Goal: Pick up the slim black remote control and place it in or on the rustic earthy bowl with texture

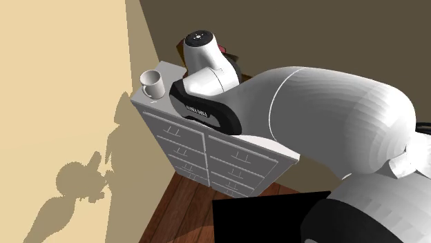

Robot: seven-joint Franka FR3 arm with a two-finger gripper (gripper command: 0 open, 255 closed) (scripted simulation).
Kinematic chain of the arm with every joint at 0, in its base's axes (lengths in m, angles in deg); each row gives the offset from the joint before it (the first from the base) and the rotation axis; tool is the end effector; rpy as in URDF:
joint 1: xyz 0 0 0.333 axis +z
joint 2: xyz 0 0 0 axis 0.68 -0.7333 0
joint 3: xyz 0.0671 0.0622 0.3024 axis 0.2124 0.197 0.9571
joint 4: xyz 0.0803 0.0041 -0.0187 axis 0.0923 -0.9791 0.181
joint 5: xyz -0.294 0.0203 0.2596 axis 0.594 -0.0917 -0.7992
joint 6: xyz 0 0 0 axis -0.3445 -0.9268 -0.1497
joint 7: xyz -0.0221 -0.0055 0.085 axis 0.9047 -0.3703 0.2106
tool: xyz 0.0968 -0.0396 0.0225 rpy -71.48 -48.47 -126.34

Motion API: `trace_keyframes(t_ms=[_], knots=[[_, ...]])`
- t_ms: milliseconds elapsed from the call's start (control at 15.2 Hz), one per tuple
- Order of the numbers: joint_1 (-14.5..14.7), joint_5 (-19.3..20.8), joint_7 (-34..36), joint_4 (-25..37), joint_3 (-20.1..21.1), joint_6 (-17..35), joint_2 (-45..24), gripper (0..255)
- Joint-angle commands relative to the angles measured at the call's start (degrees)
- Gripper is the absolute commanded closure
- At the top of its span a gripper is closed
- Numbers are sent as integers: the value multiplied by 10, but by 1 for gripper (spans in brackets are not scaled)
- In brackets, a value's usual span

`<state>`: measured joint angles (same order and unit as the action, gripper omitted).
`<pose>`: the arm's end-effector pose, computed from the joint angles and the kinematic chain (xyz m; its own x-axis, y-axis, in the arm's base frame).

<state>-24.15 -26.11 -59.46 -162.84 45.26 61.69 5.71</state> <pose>0.5421 0.2502 0.3726 0.5465 0.8373 0.0155 0.8342 -0.5459 0.0779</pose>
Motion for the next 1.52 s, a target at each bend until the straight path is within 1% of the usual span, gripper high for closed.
trace_keyframes(t_ms=[0, 462, 990, 1056, 1188, 1320, 1452], knots=[[5, 10, -9, 1, 3, 24, -27, 0], [3, 18, -4, -10, 2, 66, -59, 0], [1, 19, -3, -10, 4, 66, -59, 0], [1, 19, -3, -1, 4, 60, -61, 255], [-1, 19, -8, 5, 3, 56, -63, 255], [3, 16, -3, 14, 6, 34, -51, 255], [5, 20, 0, 38, 6, 31, -72, 255]])
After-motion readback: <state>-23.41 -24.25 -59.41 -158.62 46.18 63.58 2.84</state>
